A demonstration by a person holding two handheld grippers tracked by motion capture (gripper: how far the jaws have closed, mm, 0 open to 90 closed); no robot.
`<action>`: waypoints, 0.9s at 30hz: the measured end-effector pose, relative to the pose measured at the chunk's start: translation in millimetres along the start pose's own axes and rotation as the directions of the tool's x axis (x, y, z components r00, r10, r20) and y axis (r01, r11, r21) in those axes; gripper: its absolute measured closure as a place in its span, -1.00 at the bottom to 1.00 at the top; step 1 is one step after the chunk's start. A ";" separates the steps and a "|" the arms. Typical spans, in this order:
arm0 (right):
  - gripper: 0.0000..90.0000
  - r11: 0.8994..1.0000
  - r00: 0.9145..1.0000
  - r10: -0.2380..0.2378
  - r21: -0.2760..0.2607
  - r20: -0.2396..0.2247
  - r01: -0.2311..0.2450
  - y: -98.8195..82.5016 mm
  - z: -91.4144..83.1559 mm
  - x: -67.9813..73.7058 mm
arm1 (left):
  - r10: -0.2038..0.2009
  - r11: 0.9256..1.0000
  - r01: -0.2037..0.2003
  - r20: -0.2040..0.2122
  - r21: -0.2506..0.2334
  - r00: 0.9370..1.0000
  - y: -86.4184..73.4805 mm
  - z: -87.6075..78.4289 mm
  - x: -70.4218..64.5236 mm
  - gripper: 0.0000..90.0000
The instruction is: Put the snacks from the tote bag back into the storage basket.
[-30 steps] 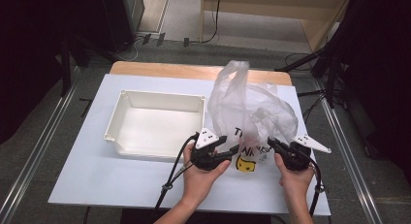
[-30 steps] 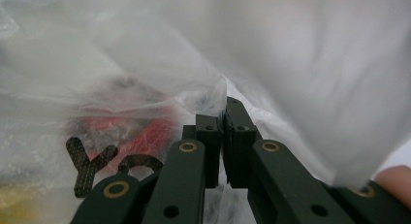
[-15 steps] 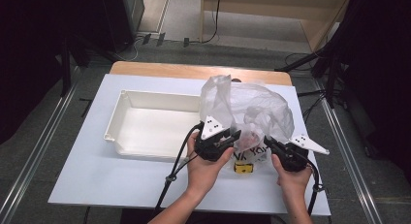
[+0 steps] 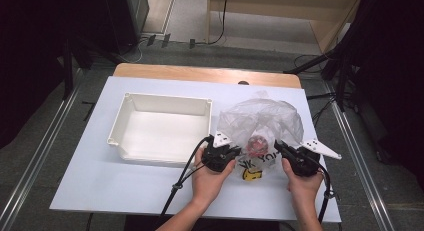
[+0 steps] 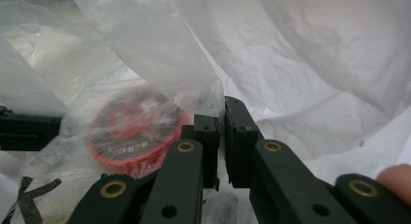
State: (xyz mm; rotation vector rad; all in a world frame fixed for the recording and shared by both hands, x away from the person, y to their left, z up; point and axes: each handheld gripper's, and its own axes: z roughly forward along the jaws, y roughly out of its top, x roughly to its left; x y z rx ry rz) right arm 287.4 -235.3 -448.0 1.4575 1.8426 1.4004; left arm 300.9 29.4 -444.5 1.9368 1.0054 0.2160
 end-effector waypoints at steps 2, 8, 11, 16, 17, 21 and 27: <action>0.93 1.000 1.000 0.004 0.012 0.011 -0.004 0.2 -0.1 -0.4 | 0.003 1.000 -0.003 -0.004 0.013 1.000 -2.4 2.8 -0.8 1.00; 0.94 0.991 0.997 0.064 0.115 0.037 -0.067 -7.8 9.1 -11.2 | 0.000 0.999 0.000 0.005 0.049 1.000 -14.2 12.1 -1.5 1.00; 0.95 0.988 0.997 0.054 0.143 0.057 -0.061 -10.0 11.6 -11.9 | 0.000 0.998 -0.001 0.007 0.059 1.000 -18.6 13.7 -1.2 1.00; 0.97 0.983 0.996 0.029 0.177 0.079 -0.042 -12.6 15.1 -12.3 | -0.008 0.997 0.007 0.009 0.081 1.000 -24.1 17.3 0.8 1.00; 0.98 0.982 0.996 0.030 0.185 0.083 -0.045 -13.6 16.3 -12.9 | -0.008 0.997 0.008 0.009 0.082 1.000 -24.4 17.6 0.6 1.00; 0.99 0.970 0.993 0.040 0.234 0.115 -0.067 -20.5 20.6 -19.7 | 0.000 0.995 0.001 -0.013 0.096 1.000 -25.5 19.1 1.3 1.00; 0.33 0.991 0.997 0.065 0.113 0.044 -0.070 -22.4 -2.1 -19.3 | -0.040 0.996 0.039 0.007 0.081 0.999 -27.0 20.0 4.7 1.00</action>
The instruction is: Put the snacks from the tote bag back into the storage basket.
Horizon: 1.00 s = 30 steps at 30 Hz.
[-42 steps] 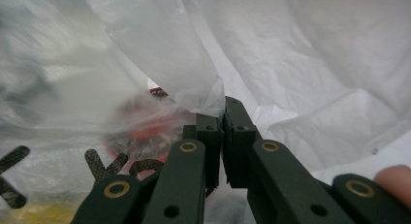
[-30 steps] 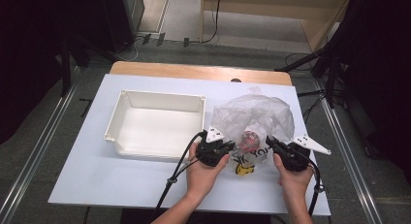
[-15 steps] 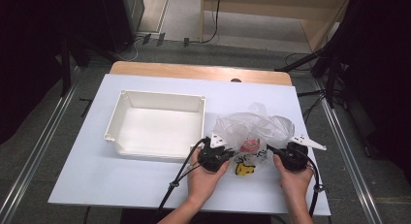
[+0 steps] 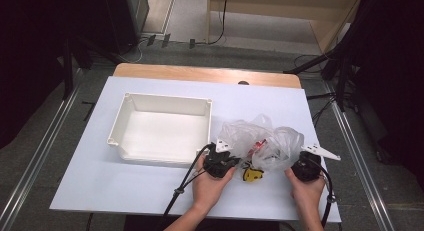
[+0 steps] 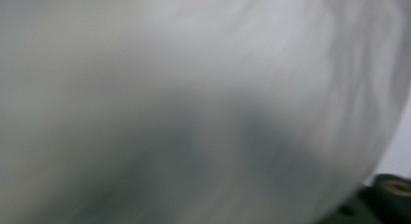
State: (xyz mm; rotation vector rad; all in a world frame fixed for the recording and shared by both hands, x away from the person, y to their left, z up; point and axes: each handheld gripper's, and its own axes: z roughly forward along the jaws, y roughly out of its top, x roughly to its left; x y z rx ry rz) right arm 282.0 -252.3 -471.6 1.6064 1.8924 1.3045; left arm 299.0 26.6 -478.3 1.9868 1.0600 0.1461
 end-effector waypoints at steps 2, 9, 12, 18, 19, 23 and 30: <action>0.10 0.999 1.000 -0.011 -0.048 0.005 0.011 -2.4 -12.7 2.5 | 0.011 1.000 -0.011 -0.009 -0.010 1.000 -0.7 -0.6 -1.1 1.00; -0.35 0.986 0.999 -0.047 -0.158 0.021 0.049 -8.5 -56.7 11.6 | 0.022 0.998 -0.023 -0.022 -0.065 1.000 -3.2 -5.1 -2.0 1.00; -0.56 0.970 0.995 -0.084 -0.224 0.048 0.093 -3.5 -70.9 19.2 | 0.038 0.997 -0.040 -0.027 -0.073 0.999 -4.2 -5.8 -3.6 1.00; -0.65 0.926 0.985 -0.156 -0.335 0.071 0.171 17.3 -88.3 34.3 | 0.038 0.996 -0.039 -0.021 -0.081 0.999 -4.5 -6.3 -3.3 1.00; -0.65 0.923 0.985 -0.160 -0.342 0.069 0.174 20.0 -89.9 35.3 | 0.038 0.996 -0.040 -0.017 -0.085 0.999 -4.6 -6.3 -3.2 1.00; -0.58 0.906 0.980 -0.191 -0.373 0.058 0.199 34.7 -93.1 39.2 | 0.046 0.995 -0.047 -0.021 -0.085 0.999 -4.6 -6.6 -3.5 1.00; 0.72 0.908 0.970 -0.240 -0.345 0.032 0.236 66.9 -75.2 42.9 | 0.048 0.995 -0.050 -0.025 -0.087 0.999 -5.4 -6.7 -4.6 1.00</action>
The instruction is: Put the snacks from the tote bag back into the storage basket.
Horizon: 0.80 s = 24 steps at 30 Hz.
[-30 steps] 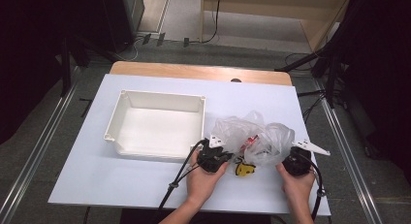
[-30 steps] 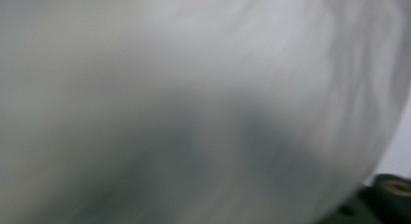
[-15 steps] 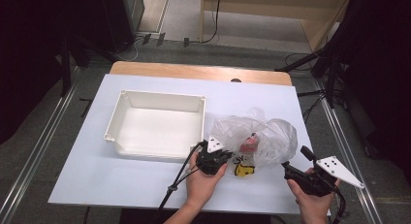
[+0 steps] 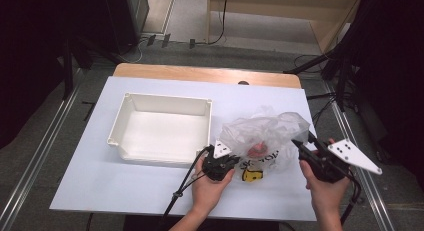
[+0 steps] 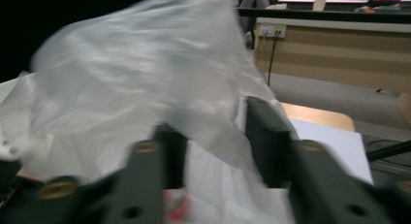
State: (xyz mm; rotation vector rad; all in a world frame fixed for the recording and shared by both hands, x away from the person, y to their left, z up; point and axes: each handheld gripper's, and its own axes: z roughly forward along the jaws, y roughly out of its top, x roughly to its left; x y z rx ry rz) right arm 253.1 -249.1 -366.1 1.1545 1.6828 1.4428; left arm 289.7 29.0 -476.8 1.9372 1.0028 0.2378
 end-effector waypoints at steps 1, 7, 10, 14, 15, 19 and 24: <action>0.81 1.000 1.000 0.013 0.015 -0.003 -0.013 2.6 7.9 -2.1 | -0.001 1.000 0.001 0.002 0.002 1.000 -0.1 -0.1 -0.2 1.00; 1.00 0.990 0.992 0.077 0.106 0.100 -0.088 -1.9 62.1 -23.5 | -0.011 1.000 0.011 0.006 0.011 1.000 -0.4 -0.2 0.5 1.00; 1.00 0.969 0.986 0.087 0.217 0.141 -0.116 -21.8 92.5 -35.4 | -0.012 1.000 0.012 0.007 0.012 1.000 -0.7 -0.5 1.0 1.00; 1.00 0.904 0.973 0.121 0.383 0.198 -0.190 -59.0 119.0 -49.1 | -0.013 1.000 0.013 0.005 0.020 1.000 -0.8 -1.1 1.7 1.00; 1.00 0.886 0.970 0.118 0.418 0.211 -0.199 -67.9 122.7 -52.4 | -0.013 1.000 0.013 0.005 0.021 1.000 -0.7 -0.9 1.9 1.00; 1.00 0.851 0.952 0.180 0.446 0.247 -0.276 -89.5 121.4 -64.7 | -0.013 1.000 0.013 -0.001 0.021 1.000 -0.6 0.0 1.5 1.00; 0.98 0.867 0.956 0.178 0.422 0.233 -0.264 -89.0 110.5 -66.9 | 0.018 1.000 -0.018 0.010 -0.007 1.000 -1.6 -3.0 -1.7 0.76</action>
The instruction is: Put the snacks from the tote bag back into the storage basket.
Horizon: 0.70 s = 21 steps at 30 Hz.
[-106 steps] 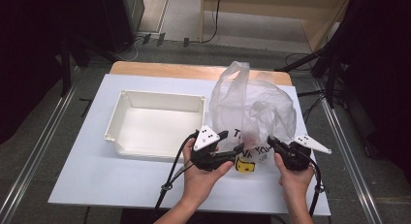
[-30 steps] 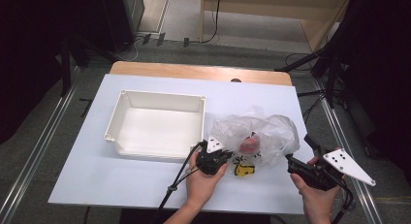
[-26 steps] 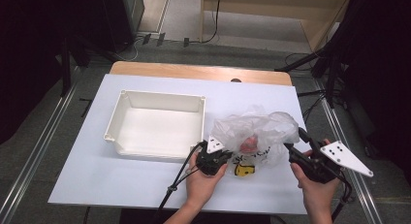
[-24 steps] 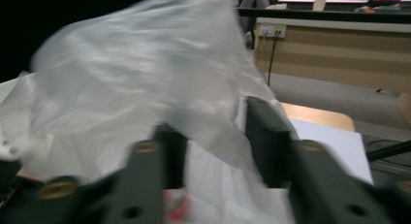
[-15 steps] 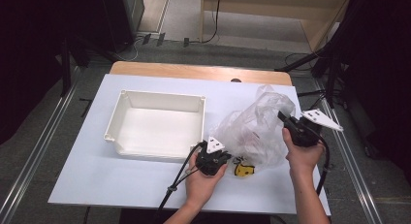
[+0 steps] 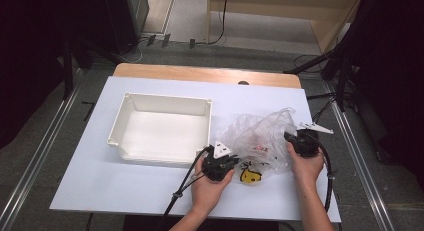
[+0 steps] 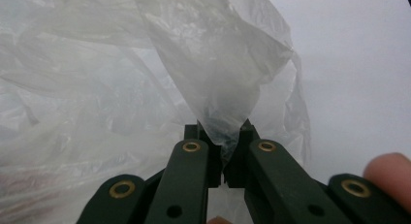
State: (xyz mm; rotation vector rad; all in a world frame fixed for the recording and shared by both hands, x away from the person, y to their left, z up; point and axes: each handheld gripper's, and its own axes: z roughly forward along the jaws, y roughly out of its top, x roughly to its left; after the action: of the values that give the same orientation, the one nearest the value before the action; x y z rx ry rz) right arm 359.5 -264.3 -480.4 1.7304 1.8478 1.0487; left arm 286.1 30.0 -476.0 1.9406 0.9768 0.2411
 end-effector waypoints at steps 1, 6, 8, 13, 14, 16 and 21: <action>0.97 1.000 1.000 0.002 -0.007 -0.013 -0.002 -1.6 -1.4 -0.7 | 0.005 1.000 -0.005 0.014 -0.016 1.000 -0.6 -2.7 -1.1 0.60; 0.91 0.994 0.998 -0.018 -0.105 -0.064 0.011 -9.1 -10.5 -0.6 | 0.011 0.995 -0.008 0.025 -0.104 1.000 -2.5 -25.7 -4.0 -0.02; 0.90 0.991 0.996 -0.038 -0.132 -0.075 0.027 -11.3 -13.5 1.6 | 0.018 0.990 -0.017 0.008 -0.138 1.000 0.7 -36.5 -6.7 -0.25; 0.89 0.986 0.996 -0.029 -0.165 -0.082 0.015 -12.5 -15.6 0.6 | 0.038 0.978 -0.050 -0.062 -0.204 0.997 24.3 -56.3 -15.0 -0.63; 0.89 0.985 0.996 -0.033 -0.172 -0.083 0.018 -12.7 -15.7 0.5 | 0.042 0.977 -0.055 -0.066 -0.208 0.997 30.7 -58.1 -17.0 -0.67; 0.89 0.984 0.996 -0.039 -0.174 -0.081 0.025 -13.2 -16.0 1.9 | 0.052 0.973 -0.065 -0.063 -0.220 0.997 43.6 -59.4 -21.8 -0.69; 0.86 0.981 0.994 -0.077 -0.183 -0.083 0.061 -15.1 -17.1 5.1 | 0.113 0.968 -0.130 -0.090 -0.216 0.989 68.8 -46.8 -39.9 -0.77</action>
State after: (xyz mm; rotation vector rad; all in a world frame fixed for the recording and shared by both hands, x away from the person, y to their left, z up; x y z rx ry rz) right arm 336.2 -262.9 -479.6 1.5282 1.7910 1.2424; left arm 272.1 13.8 -386.3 1.7976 0.8428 0.4791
